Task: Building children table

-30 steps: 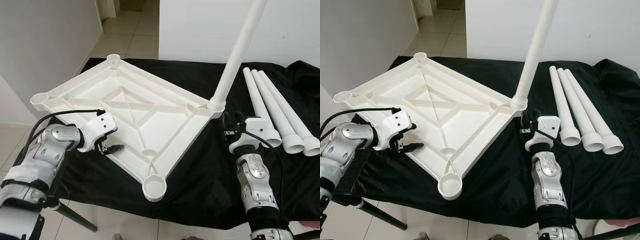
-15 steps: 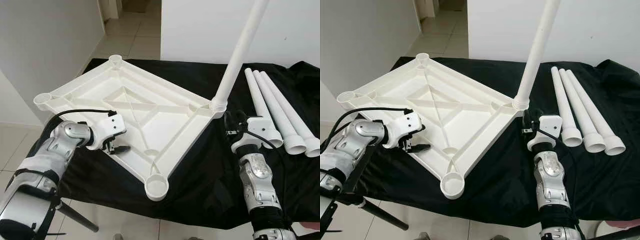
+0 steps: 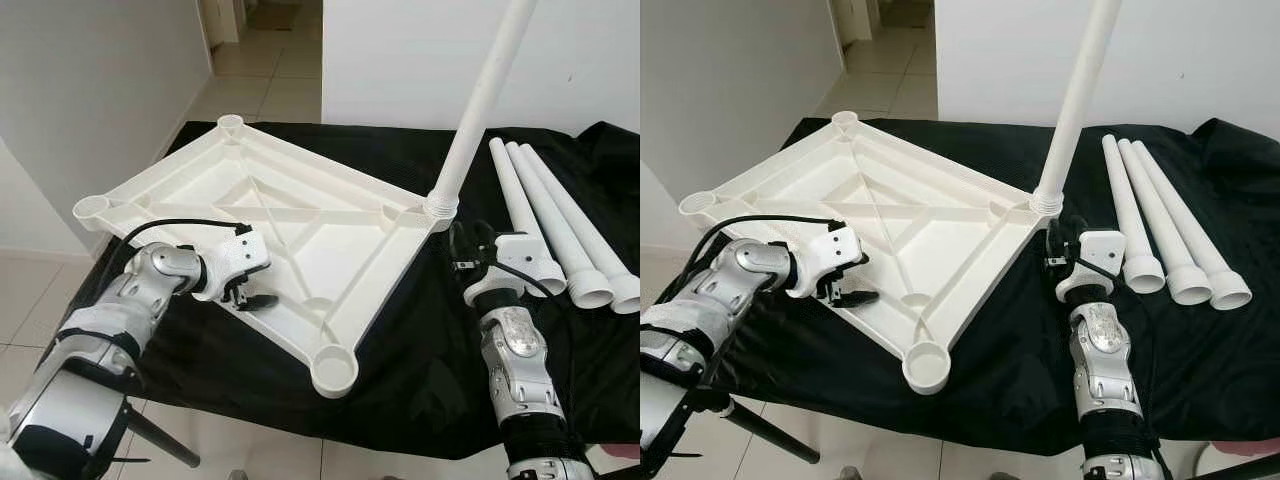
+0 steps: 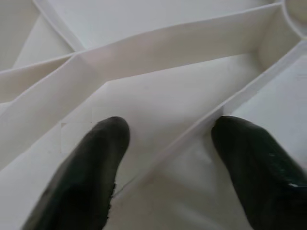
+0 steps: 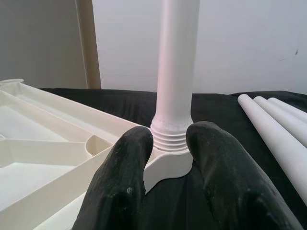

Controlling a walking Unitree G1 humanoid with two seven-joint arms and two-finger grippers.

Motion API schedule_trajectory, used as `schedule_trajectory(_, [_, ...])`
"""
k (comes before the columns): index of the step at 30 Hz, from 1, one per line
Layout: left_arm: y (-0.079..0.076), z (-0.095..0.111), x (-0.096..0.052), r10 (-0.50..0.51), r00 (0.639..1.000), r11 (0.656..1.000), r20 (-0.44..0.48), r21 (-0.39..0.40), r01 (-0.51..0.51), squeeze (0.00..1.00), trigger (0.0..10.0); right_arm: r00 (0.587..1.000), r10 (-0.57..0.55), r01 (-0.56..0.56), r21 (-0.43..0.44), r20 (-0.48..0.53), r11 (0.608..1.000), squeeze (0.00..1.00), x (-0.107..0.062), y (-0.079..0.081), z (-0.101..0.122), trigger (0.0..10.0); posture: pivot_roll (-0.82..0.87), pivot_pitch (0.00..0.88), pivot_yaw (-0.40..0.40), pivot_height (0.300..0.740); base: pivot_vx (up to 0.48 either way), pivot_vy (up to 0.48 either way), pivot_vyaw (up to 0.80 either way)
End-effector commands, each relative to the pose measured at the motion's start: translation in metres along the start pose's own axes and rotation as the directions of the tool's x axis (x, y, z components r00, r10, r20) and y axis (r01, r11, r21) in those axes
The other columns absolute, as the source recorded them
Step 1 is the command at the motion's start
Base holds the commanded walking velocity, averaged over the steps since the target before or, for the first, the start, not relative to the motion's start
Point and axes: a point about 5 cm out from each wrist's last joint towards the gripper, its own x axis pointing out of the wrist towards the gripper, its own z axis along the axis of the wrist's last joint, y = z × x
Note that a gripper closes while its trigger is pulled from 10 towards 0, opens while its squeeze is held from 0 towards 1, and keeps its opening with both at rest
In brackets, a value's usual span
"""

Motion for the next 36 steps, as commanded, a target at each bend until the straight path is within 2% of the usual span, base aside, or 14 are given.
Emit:
schedule_trajectory(1, [-0.015, -0.001, 0.0, -0.288, 0.958, 0.958, -0.001, -0.011, 0.288, 0.0, 1.4, 1.0, -0.002, 0.002, -0.006, -0.011, 1.0, 0.0, -0.001, -0.001, -0.002, 10.0, -0.11, 0.0, 0.068, 0.74, 0.0, 0.0, 0.0])
schedule_trajectory(2, [-0.015, 0.001, 0.001, -0.296, 0.955, 0.955, 0.013, -0.016, 0.296, 0.0, 0.0, 1.0, -0.002, 0.002, -0.007, -0.012, 1.0, 0.0, -0.001, -0.001, -0.002, 10.0, -0.11, 0.0, 0.069, 0.74, 0.0, 0.0, 0.0])
schedule_trajectory(12, [-0.017, 0.003, 0.003, -0.295, 0.954, 0.955, 0.047, -0.02, 0.296, 0.0, 0.0, 1.0, -0.005, 0.005, -0.013, -0.014, 1.0, 0.0, -0.002, -0.003, -0.001, 10.0, -0.11, 0.0, 0.066, 0.74, 0.0, 0.0, 0.0])
schedule_trajectory(16, [-0.022, 0.013, 0.016, -0.221, 0.966, 0.975, 0.133, -0.005, 0.224, 0.0, 0.0, 1.0, -0.007, 0.007, -0.016, -0.016, 1.0, 0.0, -0.001, -0.004, -0.001, 10.0, -0.11, 0.0, 0.064, 0.74, 0.0, 0.0, 0.0])
schedule_trajectory(19, [-0.022, 0.014, 0.018, -0.208, 0.968, 0.977, 0.142, -0.007, 0.211, 0.0, 0.0, 1.0, -0.008, 0.007, -0.016, -0.016, 1.0, 0.0, -0.001, -0.004, -0.001, 10.0, -0.11, 0.0, 0.064, 0.74, 0.0, 0.0, 0.0])
schedule_trajectory(23, [-0.019, 0.026, 0.029, -0.107, 0.972, 0.993, 0.208, -0.029, 0.115, 0.0, 0.0, 1.0, -0.021, 0.02, -0.009, -0.016, 1.0, 0.0, 0.0, -0.003, -0.002, 10.0, -0.11, 0.0, 0.065, 0.74, 0.0, 0.0, 0.0])
schedule_trajectory(26, [-0.018, 0.03, 0.031, -0.086, 0.97, 0.995, 0.227, -0.031, 0.095, 0.0, 0.0, 1.0, -0.025, 0.025, -0.007, -0.017, 1.0, 0.0, 0.0, -0.002, -0.003, 10.0, -0.11, 0.0, 0.065, 0.74, 0.0, 0.0, 0.0])
schedule_trajectory(27, [-0.018, 0.037, 0.032, -0.065, 0.962, 0.997, 0.264, -0.023, 0.074, 0.0, 8.1, 0.999, -0.03, 0.03, -0.002, -0.018, 1.0, 0.0, 0.0, -0.001, -0.003, 10.0, -0.1, 0.0, 0.067, 0.74, 0.0, 0.0, 0.0])
schedule_trajectory(28, [-0.018, 0.037, 0.032, -0.065, 0.962, 0.997, 0.264, -0.023, 0.074, 0.0, 8.1, 0.999, -0.03, 0.03, -0.002, -0.018, 1.0, 0.0, 0.0, -0.001, -0.003, 10.0, -0.1, 0.0, 0.067, 0.74, 0.0, 0.0, 0.0])
schedule_trajectory(29, [-0.018, 0.044, 0.034, -0.053, 0.954, 0.998, 0.296, -0.011, 0.058, 0.0, 10.0, 0.999, -0.033, 0.033, 0.001, -0.019, 0.999, 0.0, 0.0, -0.001, -0.004, 10.0, -0.1, 0.0, 0.065, 0.74, 0.0, 0.0, 0.0])
schedule_trajectory(30, [-0.018, 0.051, 0.034, -0.035, 0.945, 0.999, 0.325, 0.007, 0.034, 0.0, 10.0, 0.999, -0.043, 0.043, 0.002, -0.019, 0.999, 0.0, 0.0, -0.001, -0.004, 10.0, -0.1, 0.0, 0.065, 0.74, 0.0, 0.0, 0.0])
schedule_trajectory(34, [-0.018, 0.06, 0.034, -0.004, 0.93, 1.0, 0.368, -0.007, 0.008, 0.0, 10.0, 0.998, -0.065, 0.065, 0.003, -0.018, 0.998, 0.0, 0.001, -0.002, -0.004, 10.0, -0.1, 0.0, 0.065, 0.74, 0.0, 0.0, 0.0])
schedule_trajectory(35, [-0.017, 0.063, 0.033, 0.004, 0.923, 1.0, 0.386, -0.019, 0.003, 0.97, 10.0, 0.997, -0.081, 0.081, -0.001, -0.017, 0.997, 0.0, 0.001, -0.003, -0.004, 10.0, -0.1, 0.0, 0.065, 0.74, 0.0, 0.0, 0.0])
schedule_trajectory(36, [-0.017, 0.063, 0.033, 0.004, 0.923, 1.0, 0.386, -0.019, 0.003, 0.97, 10.0, 0.997, -0.081, 0.081, -0.001, -0.017, 0.997, 0.0, 0.001, -0.003, -0.004, 10.0, -0.1, 0.0, 0.065, 0.74, 0.0, 0.0, 0.0])
